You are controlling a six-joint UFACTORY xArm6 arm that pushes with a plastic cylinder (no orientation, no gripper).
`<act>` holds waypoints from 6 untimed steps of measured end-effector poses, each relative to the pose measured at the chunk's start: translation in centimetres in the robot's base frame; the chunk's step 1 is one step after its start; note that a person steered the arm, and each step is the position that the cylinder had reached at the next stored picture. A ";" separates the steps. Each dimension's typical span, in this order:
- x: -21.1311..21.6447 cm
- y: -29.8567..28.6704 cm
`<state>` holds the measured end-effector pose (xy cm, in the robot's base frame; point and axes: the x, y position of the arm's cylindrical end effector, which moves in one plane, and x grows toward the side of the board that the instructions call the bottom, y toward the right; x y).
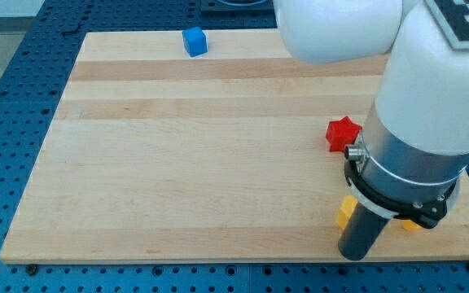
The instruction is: Move the yellow hexagon up towards center
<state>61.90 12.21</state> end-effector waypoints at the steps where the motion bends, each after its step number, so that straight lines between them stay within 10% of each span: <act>1: -0.3 0.0; 6: -0.1 -2.8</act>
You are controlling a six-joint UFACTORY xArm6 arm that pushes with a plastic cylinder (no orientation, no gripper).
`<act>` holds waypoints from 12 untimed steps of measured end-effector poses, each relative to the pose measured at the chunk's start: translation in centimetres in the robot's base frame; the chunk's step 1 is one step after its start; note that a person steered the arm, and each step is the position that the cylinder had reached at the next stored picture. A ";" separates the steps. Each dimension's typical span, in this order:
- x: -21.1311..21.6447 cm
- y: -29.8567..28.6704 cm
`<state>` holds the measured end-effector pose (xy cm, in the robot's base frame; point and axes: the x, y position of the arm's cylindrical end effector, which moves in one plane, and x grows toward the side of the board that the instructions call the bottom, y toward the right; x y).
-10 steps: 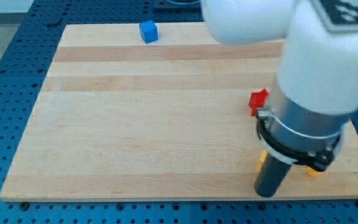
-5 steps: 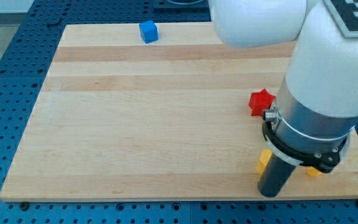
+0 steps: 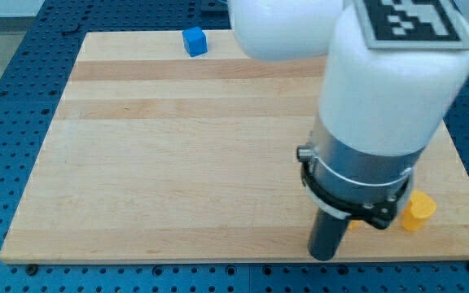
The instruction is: Move the yellow hexagon up towards center
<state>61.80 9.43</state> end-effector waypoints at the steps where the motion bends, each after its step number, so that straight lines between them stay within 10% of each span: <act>1: -0.6 4.7; 3: -3.4 6.2; 7: -4.9 -8.7; 12: -1.7 -4.6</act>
<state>60.11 4.87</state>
